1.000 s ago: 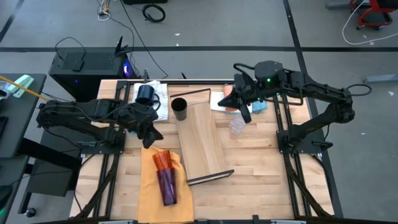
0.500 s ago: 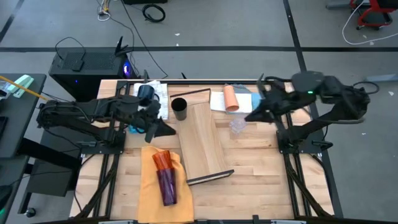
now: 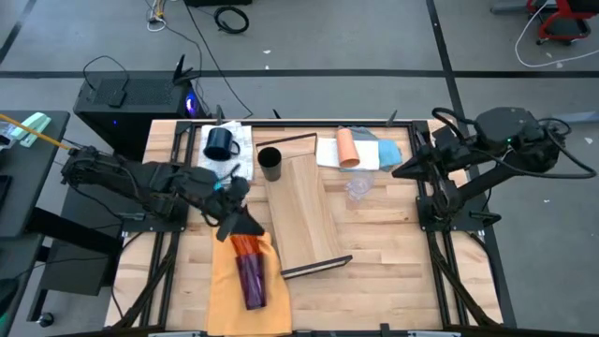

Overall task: Stack small to large cups/mugs on shelf
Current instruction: Put the brown cup on the shelf

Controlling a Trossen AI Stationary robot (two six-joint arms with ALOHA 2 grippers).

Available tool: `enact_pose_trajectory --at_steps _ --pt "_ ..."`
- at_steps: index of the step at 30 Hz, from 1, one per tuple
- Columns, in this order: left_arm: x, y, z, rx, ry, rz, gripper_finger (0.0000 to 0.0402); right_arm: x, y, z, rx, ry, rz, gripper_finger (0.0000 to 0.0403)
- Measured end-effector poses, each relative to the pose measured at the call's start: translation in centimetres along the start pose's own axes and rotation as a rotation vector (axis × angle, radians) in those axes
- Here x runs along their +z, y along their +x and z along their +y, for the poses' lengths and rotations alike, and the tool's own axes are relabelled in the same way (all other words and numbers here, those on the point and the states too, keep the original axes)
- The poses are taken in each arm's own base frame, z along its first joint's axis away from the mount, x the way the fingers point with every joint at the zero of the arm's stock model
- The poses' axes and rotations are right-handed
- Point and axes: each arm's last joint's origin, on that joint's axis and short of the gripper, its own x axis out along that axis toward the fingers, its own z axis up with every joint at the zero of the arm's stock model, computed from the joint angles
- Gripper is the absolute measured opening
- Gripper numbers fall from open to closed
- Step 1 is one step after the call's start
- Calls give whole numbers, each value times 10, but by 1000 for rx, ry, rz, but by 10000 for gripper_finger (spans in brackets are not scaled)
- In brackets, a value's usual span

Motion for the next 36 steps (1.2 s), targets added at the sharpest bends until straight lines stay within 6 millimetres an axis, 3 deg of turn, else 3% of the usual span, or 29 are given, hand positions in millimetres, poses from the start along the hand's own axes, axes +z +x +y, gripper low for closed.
enact_pose_trajectory --at_steps 9,18,29,36 --pt "-22 -14 45 384 -124 337 169 1 12 -1 -92 40 2 9" --pt "-3 -24 69 400 -57 366 263 1 37 1 -110 64 37 9" --pt "-17 -27 147 365 -118 497 238 -1 54 2 -120 67 79 9" --pt "-22 -16 177 202 -118 418 236 -1 55 2 -121 105 78 9"
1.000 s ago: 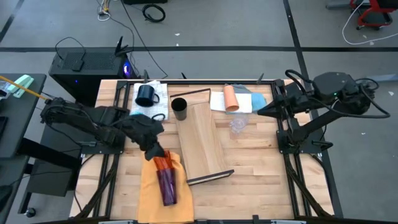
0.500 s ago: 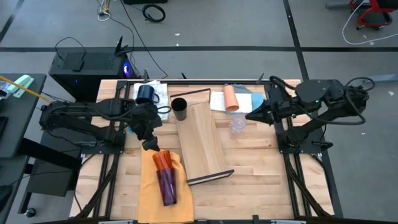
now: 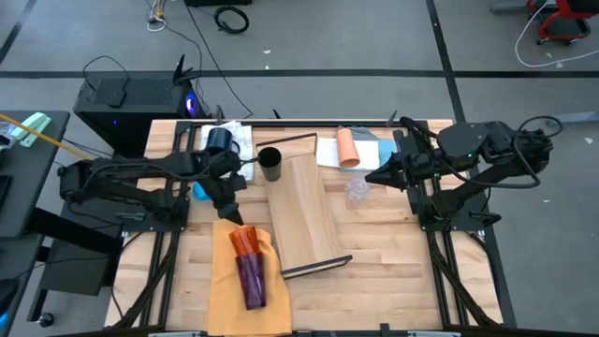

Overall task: Stack small to large cups/mugs on shelf
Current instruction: Put the brown cup on the shelf

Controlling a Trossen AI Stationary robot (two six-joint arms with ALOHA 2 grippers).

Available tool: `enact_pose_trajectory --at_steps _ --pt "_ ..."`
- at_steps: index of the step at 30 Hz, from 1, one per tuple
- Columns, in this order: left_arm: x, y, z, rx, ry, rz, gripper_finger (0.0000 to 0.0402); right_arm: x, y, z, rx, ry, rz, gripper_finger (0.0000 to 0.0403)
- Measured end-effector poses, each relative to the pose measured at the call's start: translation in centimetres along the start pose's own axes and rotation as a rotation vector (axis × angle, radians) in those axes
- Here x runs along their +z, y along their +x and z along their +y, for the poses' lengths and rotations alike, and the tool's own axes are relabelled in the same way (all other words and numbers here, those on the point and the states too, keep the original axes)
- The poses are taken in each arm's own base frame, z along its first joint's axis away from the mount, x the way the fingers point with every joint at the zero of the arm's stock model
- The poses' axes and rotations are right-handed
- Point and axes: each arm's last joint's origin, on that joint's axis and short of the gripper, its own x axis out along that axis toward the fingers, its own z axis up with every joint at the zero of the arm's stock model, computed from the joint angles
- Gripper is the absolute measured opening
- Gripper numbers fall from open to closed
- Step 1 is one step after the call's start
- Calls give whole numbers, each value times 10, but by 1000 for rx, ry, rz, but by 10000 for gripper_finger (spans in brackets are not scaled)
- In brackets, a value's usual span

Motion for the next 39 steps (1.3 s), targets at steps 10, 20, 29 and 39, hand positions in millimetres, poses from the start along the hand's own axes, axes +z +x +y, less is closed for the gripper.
enact_pose_trajectory --at_steps 10,20,29,39 --pt "-22 20 29 -25 -50 74 234 1 0 0 5 37 -13 9" --pt "-23 33 23 -105 2 62 232 4 0 1 -3 39 -46 9" --pt "-22 39 17 -120 33 66 219 4 1 1 -13 39 -48 9" --pt "-22 63 26 -89 29 154 207 4 1 0 -30 38 -54 9"
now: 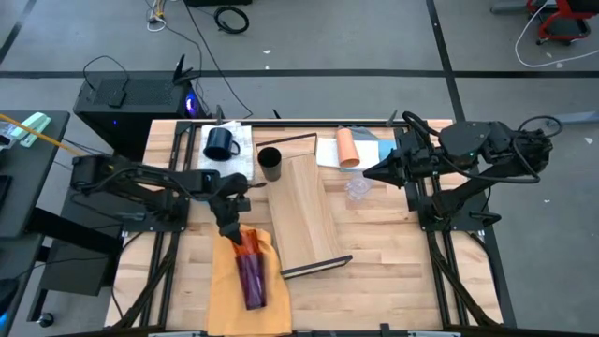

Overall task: Stack small to large cups/mugs on shelf
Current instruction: Put the brown cup on the shelf

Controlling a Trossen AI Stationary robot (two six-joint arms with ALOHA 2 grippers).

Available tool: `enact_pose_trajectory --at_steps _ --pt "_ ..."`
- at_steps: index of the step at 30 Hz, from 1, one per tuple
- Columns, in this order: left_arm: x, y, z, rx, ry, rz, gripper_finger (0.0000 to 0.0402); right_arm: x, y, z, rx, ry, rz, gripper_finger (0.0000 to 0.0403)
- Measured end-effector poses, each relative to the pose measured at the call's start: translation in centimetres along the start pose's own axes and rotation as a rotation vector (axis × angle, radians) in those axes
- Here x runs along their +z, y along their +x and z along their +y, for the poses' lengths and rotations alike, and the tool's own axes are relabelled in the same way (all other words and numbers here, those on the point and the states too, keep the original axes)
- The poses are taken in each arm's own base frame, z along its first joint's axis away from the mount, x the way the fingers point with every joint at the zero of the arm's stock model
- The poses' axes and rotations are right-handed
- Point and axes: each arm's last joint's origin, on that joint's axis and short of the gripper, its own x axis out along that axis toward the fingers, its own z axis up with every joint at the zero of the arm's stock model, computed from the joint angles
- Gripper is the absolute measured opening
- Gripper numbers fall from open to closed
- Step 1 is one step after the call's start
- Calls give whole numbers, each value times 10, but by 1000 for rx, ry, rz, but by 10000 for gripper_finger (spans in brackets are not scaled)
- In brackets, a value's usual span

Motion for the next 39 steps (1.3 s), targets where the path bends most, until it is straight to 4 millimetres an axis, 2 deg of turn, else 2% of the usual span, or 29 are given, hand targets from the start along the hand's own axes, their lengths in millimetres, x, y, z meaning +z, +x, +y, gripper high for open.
enact_pose_trajectory --at_steps 7,10,16,18,24,28,39 --pt "8 10 1 7 58 -29 181 0 0 0 0 1 0 9" --pt "9 10 1 22 76 -49 142 0 0 0 0 1 0 9" --pt "12 5 1 -37 96 -46 34 0 0 0 -6 1 -2 9" --pt "13 3 2 -52 91 -43 15 0 0 0 -7 1 -2 9" --pt "18 -4 4 -53 73 -66 30 0 0 0 -7 1 -2 9" --pt "23 -10 3 -56 82 -85 14 0 0 0 -7 1 -2 9" --pt "31 -26 -4 -14 80 -62 13 0 0 0 -7 0 -1 9"
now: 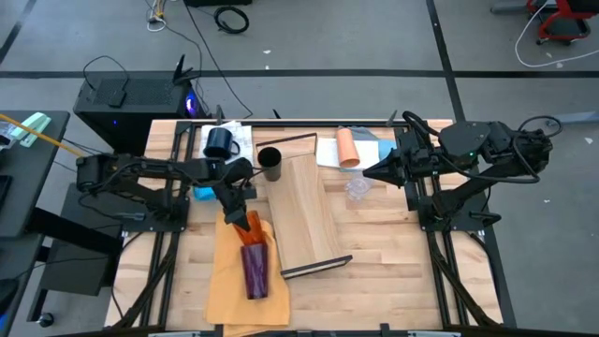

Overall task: Stack small to large cups/mugs on shelf
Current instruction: Put the brown cup on the shelf

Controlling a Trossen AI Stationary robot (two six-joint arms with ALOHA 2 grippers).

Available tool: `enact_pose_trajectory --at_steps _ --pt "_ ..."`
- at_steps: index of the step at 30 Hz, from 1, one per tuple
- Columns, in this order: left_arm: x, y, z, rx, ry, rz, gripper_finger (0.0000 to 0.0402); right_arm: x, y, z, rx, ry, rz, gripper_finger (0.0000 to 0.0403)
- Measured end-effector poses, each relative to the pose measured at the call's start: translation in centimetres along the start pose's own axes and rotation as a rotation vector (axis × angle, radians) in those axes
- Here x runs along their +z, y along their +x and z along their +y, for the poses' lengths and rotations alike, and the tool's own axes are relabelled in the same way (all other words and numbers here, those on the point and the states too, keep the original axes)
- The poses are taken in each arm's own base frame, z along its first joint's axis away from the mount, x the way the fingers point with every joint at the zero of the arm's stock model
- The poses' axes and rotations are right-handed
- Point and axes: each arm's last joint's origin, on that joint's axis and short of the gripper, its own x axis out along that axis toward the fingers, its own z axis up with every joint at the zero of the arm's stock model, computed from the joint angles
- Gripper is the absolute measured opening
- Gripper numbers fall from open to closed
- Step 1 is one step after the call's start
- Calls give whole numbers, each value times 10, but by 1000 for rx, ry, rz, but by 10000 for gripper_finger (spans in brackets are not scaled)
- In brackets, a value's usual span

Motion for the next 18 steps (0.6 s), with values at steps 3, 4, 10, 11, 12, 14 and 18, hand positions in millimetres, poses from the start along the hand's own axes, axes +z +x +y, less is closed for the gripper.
enact_pose_trajectory --at_steps 3,4,10,11,12,14,18 --pt "2 -6 -9 -5 17 16 13 0 0 0 0 0 0 9" --pt "2 -9 -12 -5 22 19 13 0 0 0 0 0 0 9" --pt "5 -27 -35 2 65 31 13 0 0 0 -1 -6 1 9" --pt "5 -30 -39 13 71 31 13 0 0 0 -1 -9 2 9" --pt "5 -33 -42 26 79 34 13 0 0 0 -1 -10 3 9" --pt "5 -39 -50 50 83 37 13 0 0 0 -1 -15 3 9" --pt "8 -52 -66 74 92 25 14 0 0 0 -1 -18 2 9"
